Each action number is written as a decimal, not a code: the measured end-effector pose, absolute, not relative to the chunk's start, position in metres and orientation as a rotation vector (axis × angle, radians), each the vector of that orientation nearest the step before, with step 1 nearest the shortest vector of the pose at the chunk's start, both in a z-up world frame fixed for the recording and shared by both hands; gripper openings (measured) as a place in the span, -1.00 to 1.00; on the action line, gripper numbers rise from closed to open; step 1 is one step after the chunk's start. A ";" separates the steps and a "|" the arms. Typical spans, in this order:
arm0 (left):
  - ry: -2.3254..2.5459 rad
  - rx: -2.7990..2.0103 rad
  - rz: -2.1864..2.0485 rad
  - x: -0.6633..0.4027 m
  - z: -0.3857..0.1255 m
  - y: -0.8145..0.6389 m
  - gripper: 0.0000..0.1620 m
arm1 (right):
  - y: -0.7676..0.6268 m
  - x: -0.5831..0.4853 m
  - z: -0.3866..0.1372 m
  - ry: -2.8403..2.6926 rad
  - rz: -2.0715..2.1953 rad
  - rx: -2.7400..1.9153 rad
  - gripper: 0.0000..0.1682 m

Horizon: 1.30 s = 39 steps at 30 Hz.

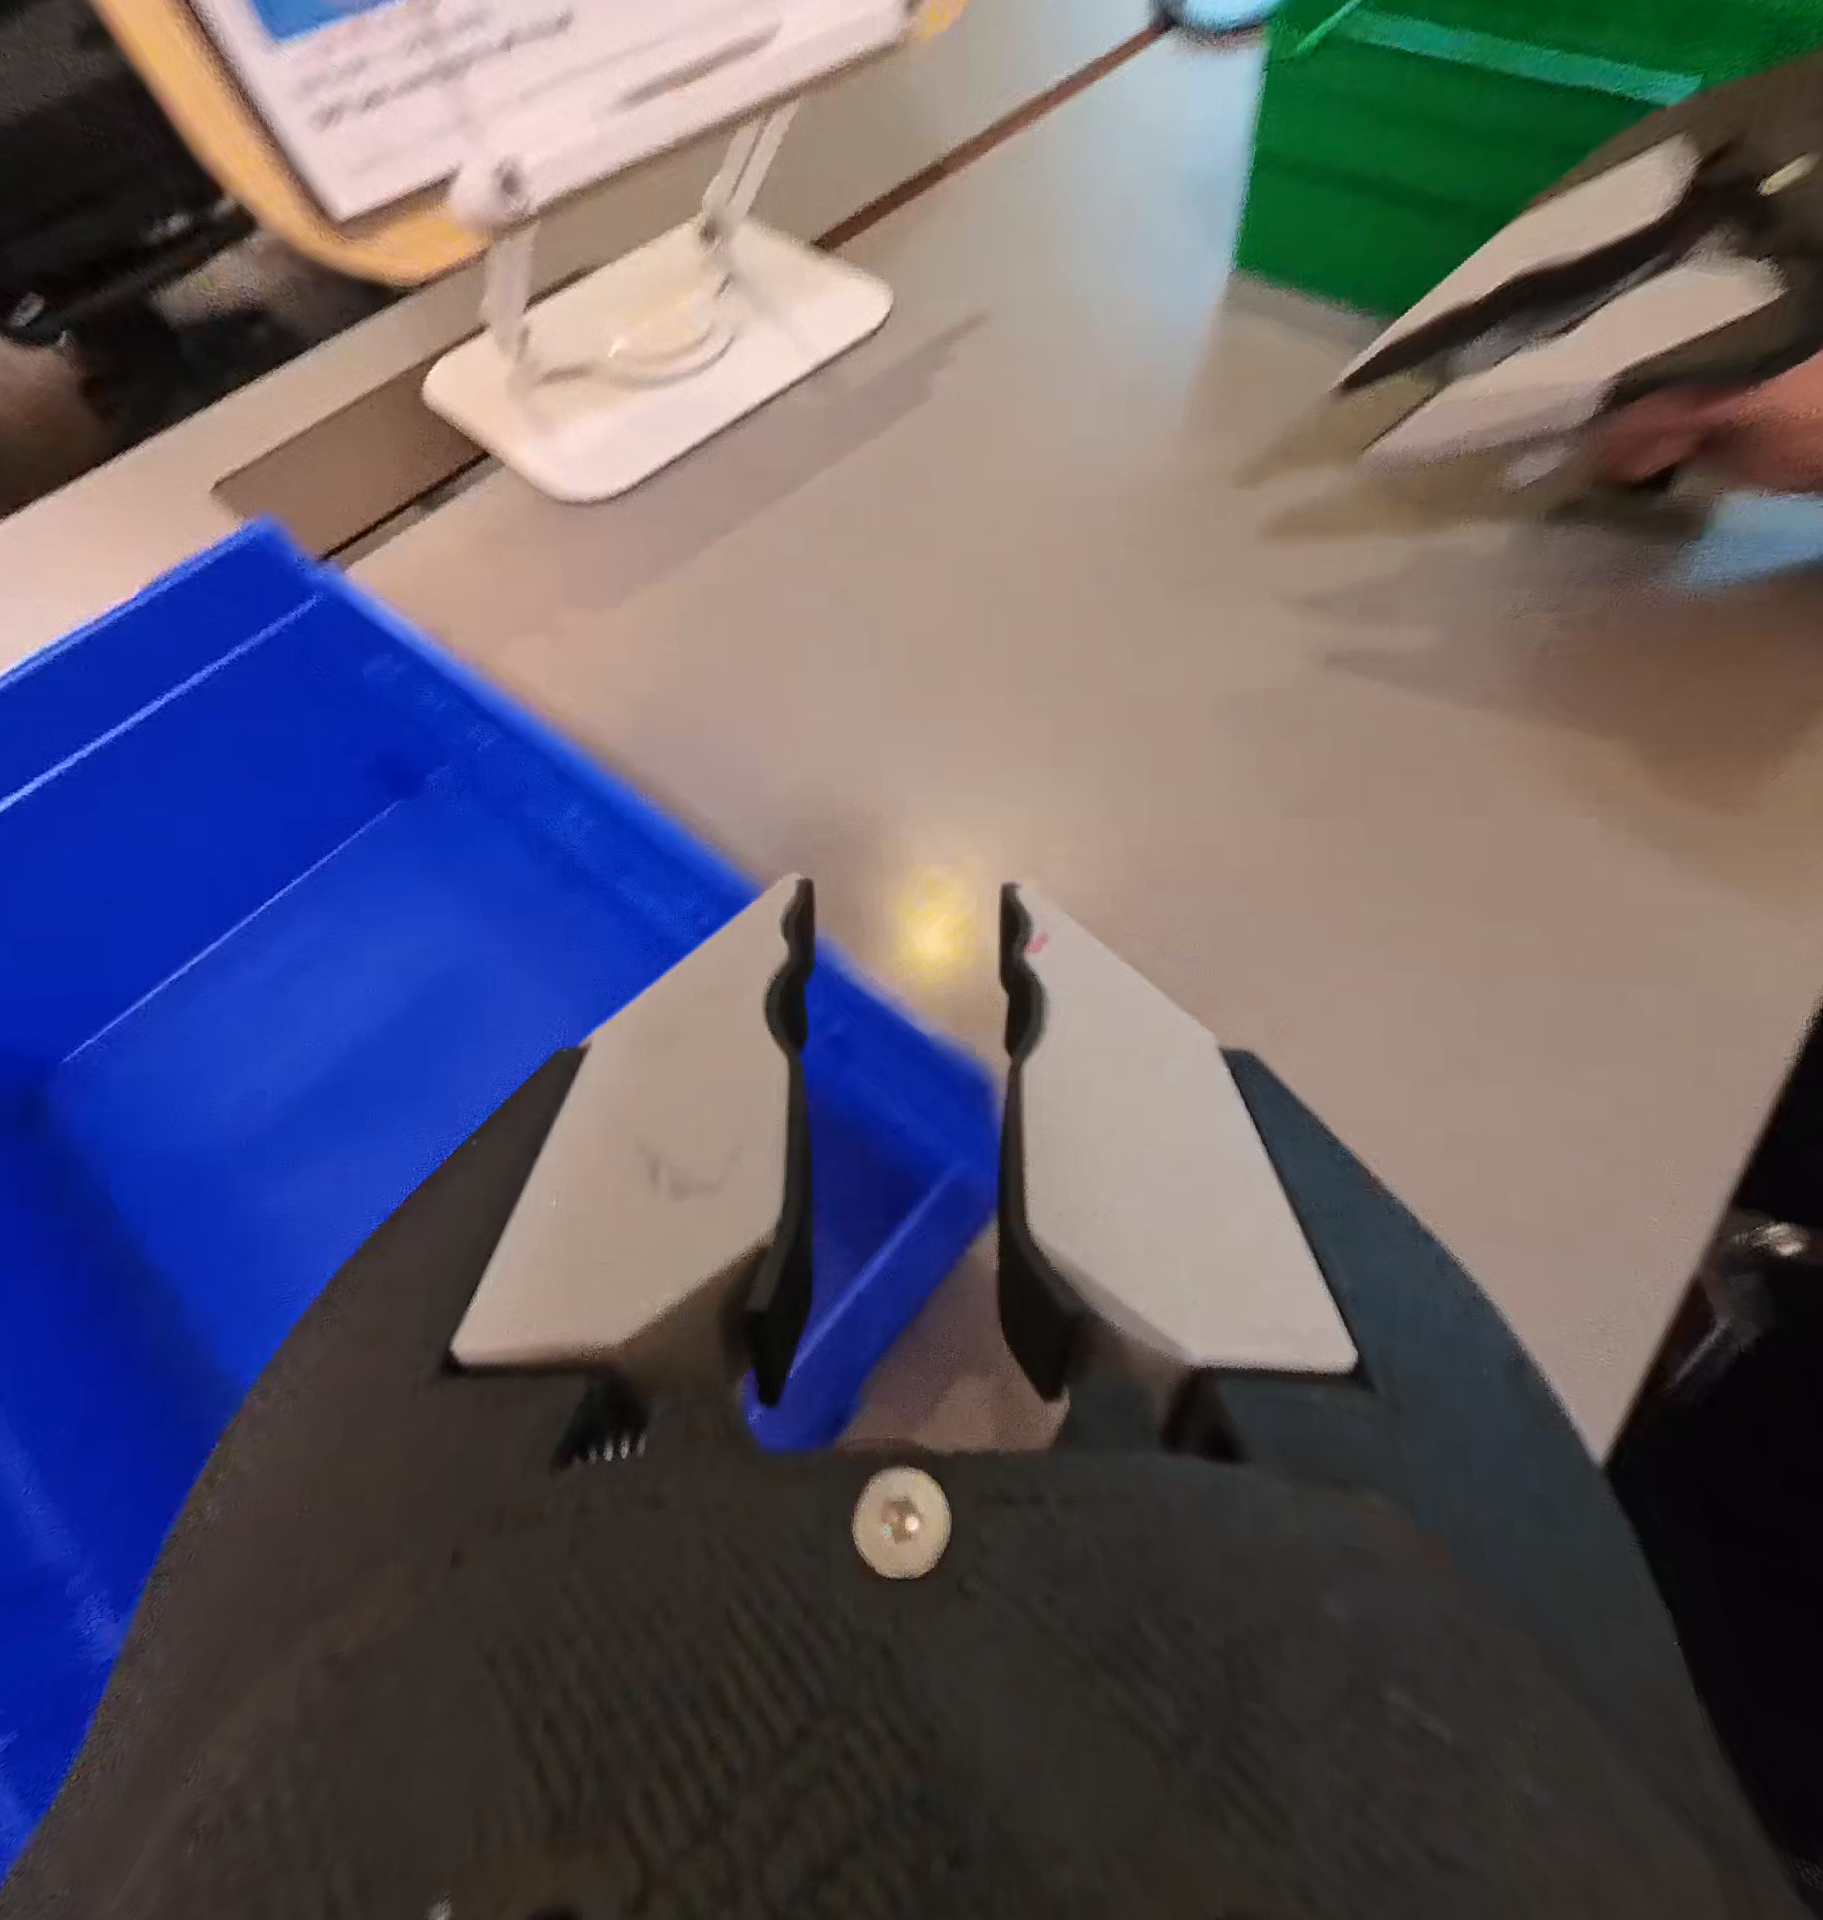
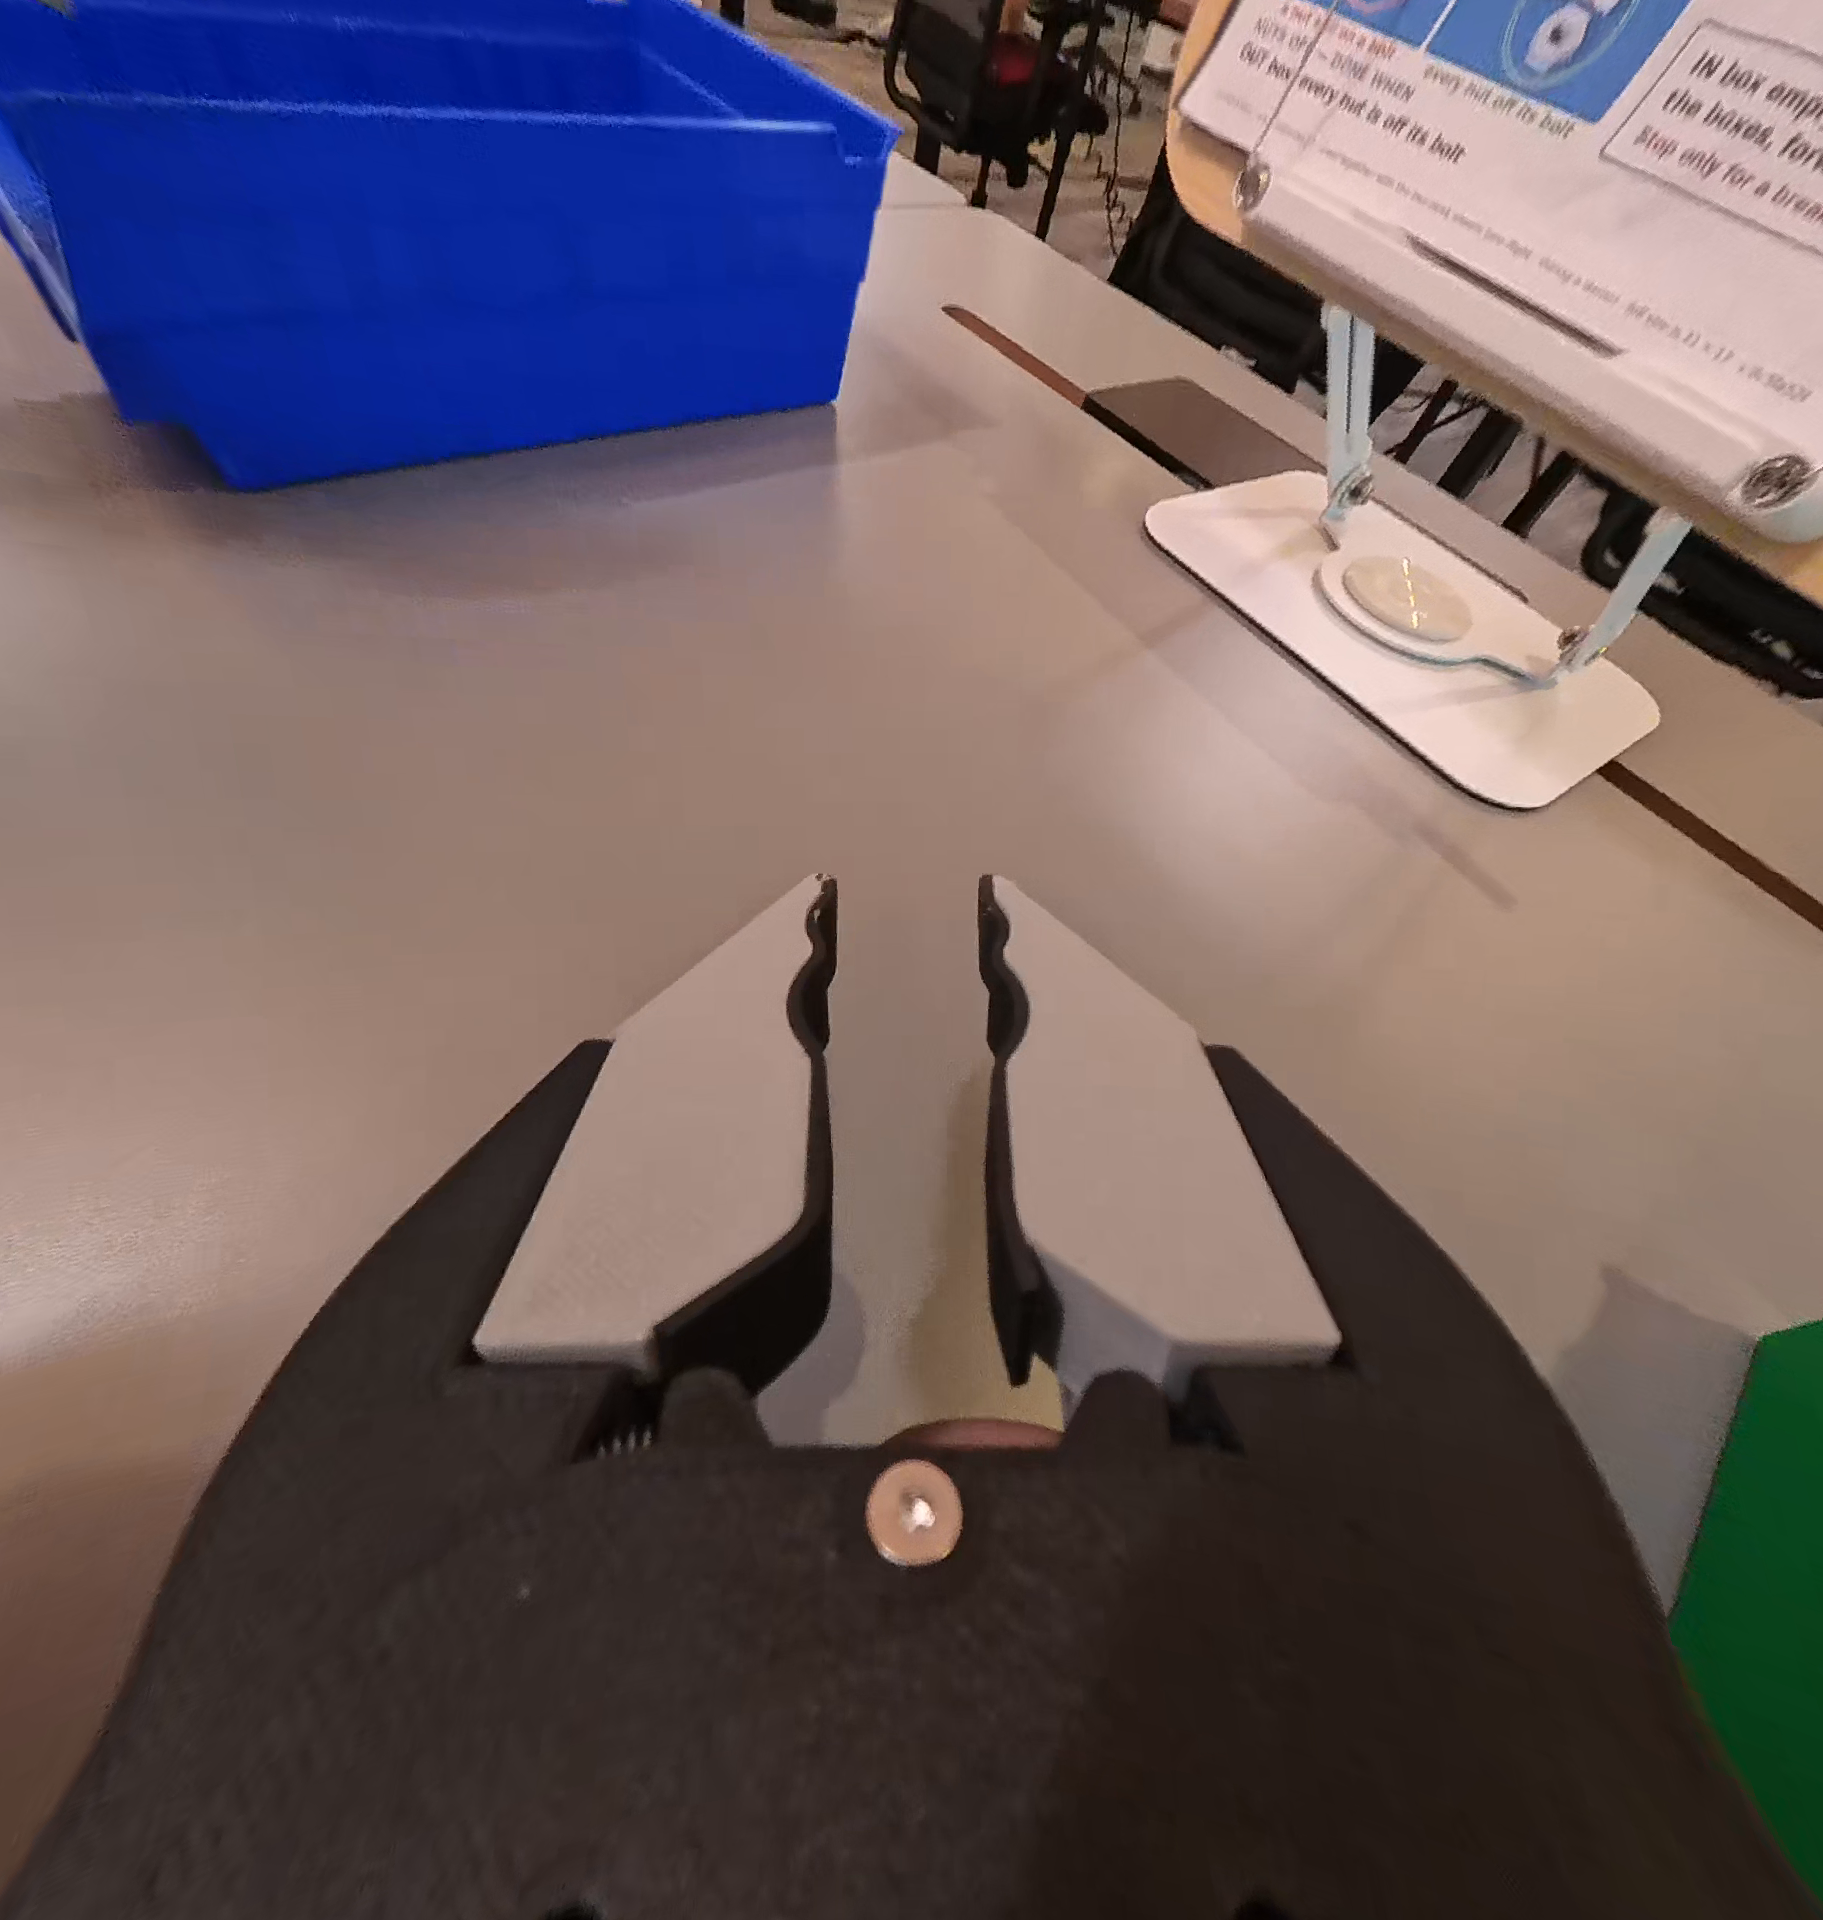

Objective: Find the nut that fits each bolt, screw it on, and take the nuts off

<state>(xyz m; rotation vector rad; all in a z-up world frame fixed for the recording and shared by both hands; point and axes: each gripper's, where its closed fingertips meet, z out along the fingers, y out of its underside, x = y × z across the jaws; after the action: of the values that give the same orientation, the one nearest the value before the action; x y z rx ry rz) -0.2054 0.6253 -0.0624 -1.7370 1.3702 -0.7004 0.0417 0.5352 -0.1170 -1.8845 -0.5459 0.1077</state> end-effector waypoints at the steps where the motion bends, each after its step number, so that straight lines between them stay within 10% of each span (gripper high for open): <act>1: 1.377 -1.767 -0.667 -0.215 -0.069 0.637 -0.59 | 0.534 0.042 -0.114 -0.547 0.101 -1.873 -0.72; 21: 2.182 -1.752 -0.201 -0.244 -0.181 0.711 -0.54 | 0.542 0.031 -0.130 -0.533 0.225 -1.878 -0.75; 39: 2.224 -1.676 -0.257 -0.234 -0.178 0.715 -0.65 | 0.540 0.030 -0.125 -0.518 0.323 -1.847 -0.74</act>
<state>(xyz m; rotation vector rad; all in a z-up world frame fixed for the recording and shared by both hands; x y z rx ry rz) -0.2339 0.7149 -0.1776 -1.6763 2.2241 -0.2573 0.0301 0.5397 -0.1247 -1.8473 -0.5178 0.3225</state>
